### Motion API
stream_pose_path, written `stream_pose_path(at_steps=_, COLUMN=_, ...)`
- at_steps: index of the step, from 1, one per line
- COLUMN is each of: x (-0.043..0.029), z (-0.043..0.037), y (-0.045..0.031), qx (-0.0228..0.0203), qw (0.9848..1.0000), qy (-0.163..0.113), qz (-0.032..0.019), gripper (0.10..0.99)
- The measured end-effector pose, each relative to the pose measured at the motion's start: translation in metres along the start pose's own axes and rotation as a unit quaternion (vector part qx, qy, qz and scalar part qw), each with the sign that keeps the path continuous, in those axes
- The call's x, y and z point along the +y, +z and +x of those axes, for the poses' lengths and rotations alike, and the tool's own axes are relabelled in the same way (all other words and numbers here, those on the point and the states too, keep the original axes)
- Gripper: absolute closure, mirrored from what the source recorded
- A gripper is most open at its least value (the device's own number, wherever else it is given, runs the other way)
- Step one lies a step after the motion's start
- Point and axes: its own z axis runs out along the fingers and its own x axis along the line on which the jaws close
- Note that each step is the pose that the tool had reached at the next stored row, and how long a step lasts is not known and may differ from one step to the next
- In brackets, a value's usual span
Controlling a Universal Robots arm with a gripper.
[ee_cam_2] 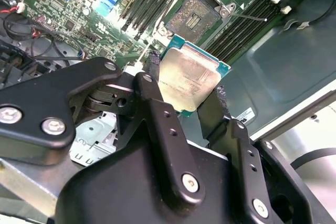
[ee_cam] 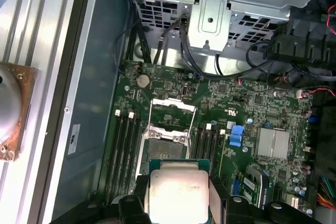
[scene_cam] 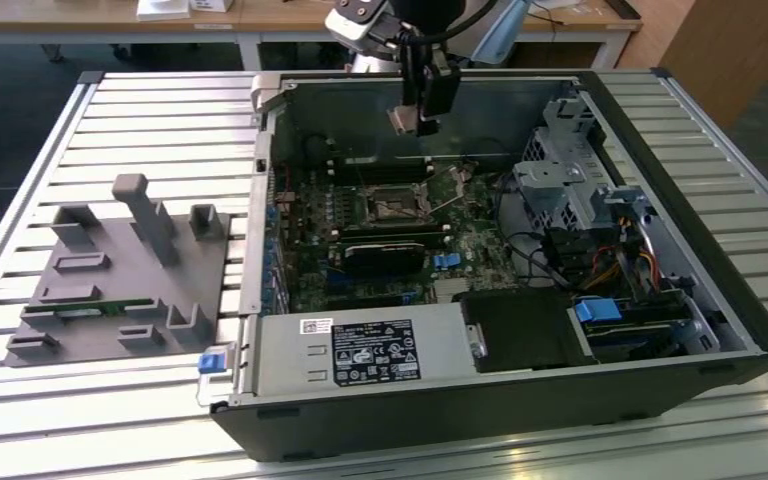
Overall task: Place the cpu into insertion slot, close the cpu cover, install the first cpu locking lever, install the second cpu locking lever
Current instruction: 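Place the cpu into insertion slot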
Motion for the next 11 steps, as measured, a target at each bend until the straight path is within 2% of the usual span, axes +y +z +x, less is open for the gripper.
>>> stream_pose_path(at_steps=11, x=0.0, z=0.0, y=0.0001, qx=-0.0028, qw=0.9995, qy=0.032, qz=-0.0006, gripper=0.549)
